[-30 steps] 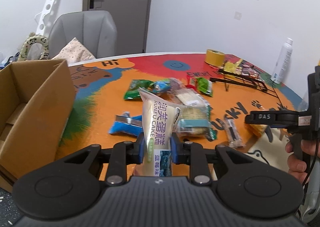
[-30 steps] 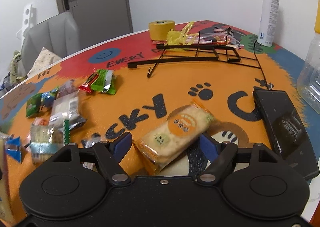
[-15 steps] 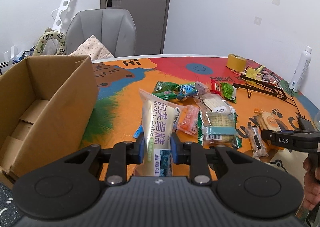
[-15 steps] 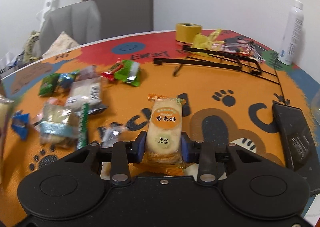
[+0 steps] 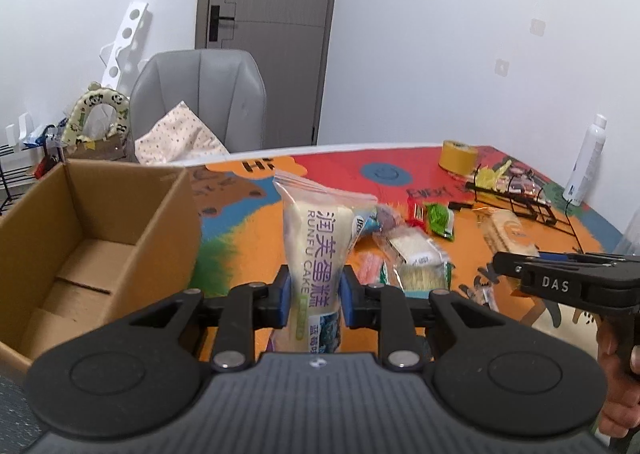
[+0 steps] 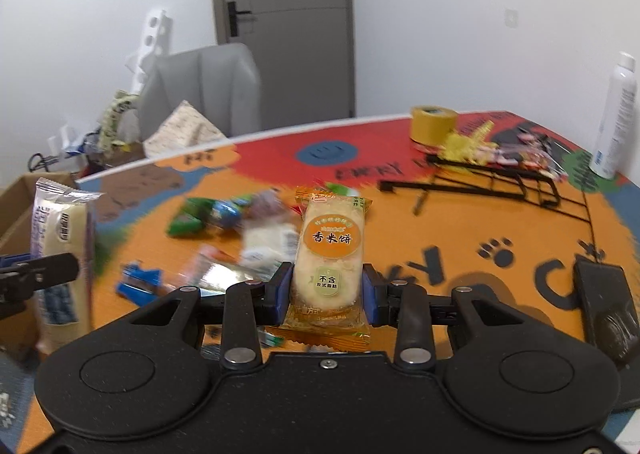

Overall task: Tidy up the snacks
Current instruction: 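Carry both snacks to the cardboard box and open the left tool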

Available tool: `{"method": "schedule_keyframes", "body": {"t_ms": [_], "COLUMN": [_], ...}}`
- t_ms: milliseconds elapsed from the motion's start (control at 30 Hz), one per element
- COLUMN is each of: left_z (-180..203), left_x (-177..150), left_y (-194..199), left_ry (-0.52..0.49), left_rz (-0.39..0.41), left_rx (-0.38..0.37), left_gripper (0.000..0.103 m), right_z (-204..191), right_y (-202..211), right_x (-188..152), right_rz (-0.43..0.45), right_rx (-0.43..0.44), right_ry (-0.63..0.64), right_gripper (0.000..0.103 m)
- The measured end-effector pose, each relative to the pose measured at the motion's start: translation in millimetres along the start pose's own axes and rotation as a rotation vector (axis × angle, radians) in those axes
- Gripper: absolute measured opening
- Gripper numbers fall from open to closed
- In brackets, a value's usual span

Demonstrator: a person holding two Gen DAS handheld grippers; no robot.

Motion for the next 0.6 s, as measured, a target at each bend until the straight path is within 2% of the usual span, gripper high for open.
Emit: {"method": "schedule_keyframes", "body": {"t_ms": [600], "left_z": [-51], "left_x": [22], "left_y": [53], "left_ry": [0.082], "left_rz": [0.121], "left_rx": [0.067], "left_gripper": [0.023], "right_z": [-85], "right_y": [22], "right_x": [37], "right_rz": [0.072], "right_rx": [0.179], "right_ry": [0.119], "right_gripper": [0.034]}}
Point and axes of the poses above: each gripper's, at about its wrist camera, not at the fingertips, and y roughly against the way its jaws point, z to its right, x to its top, the point moved 2 cm from there along -y, roughly the way its jaws point, and after that the axes turned 13 degrees about -z, right-handed, at the moved point
